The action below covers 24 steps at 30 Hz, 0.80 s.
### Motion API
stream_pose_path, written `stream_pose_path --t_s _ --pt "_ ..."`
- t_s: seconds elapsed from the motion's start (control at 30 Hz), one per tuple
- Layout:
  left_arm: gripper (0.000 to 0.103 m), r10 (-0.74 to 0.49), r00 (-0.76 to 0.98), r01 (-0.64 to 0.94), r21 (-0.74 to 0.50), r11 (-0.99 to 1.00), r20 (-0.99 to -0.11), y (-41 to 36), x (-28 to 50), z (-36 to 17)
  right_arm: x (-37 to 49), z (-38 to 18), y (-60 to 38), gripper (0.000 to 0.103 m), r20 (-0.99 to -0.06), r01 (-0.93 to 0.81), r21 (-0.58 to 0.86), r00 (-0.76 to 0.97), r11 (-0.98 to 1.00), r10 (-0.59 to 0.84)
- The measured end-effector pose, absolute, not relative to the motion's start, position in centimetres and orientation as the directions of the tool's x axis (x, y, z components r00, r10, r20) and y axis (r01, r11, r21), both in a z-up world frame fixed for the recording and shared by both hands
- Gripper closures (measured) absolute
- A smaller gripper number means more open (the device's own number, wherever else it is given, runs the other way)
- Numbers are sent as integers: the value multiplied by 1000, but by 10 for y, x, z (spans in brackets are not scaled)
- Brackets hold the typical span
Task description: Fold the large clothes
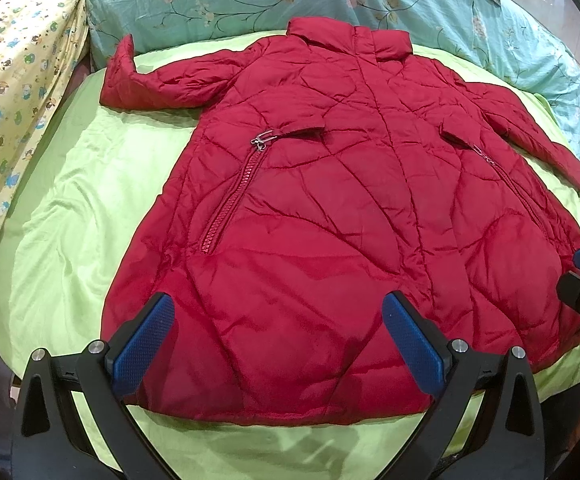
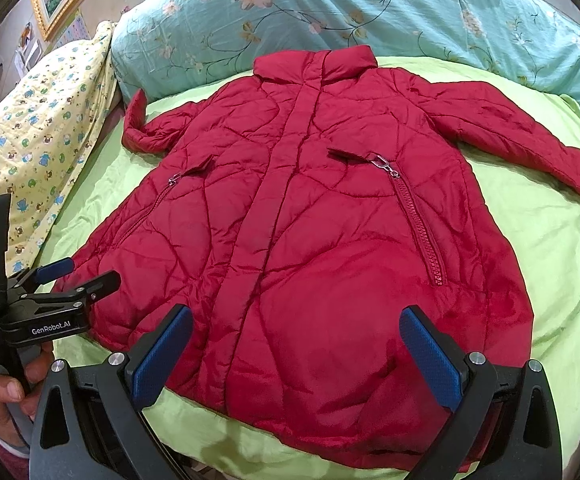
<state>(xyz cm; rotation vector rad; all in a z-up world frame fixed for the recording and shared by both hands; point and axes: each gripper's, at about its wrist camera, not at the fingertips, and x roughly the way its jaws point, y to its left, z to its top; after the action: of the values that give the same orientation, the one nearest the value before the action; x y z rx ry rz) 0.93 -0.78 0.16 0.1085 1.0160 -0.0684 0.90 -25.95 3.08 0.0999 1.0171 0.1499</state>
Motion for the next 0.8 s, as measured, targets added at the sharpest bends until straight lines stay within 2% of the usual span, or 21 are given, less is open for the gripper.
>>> stream_pose_path --t_s 0.4,0.8 --pt "0 -62 480 134 4 991 -875 -8 23 -12 18 32 -310 0 -811 29 168 573 985 121" --pt "0 -85 491 153 -10 988 -867 -16 40 -13 28 43 -425 1 -764 230 240 645 943 37"
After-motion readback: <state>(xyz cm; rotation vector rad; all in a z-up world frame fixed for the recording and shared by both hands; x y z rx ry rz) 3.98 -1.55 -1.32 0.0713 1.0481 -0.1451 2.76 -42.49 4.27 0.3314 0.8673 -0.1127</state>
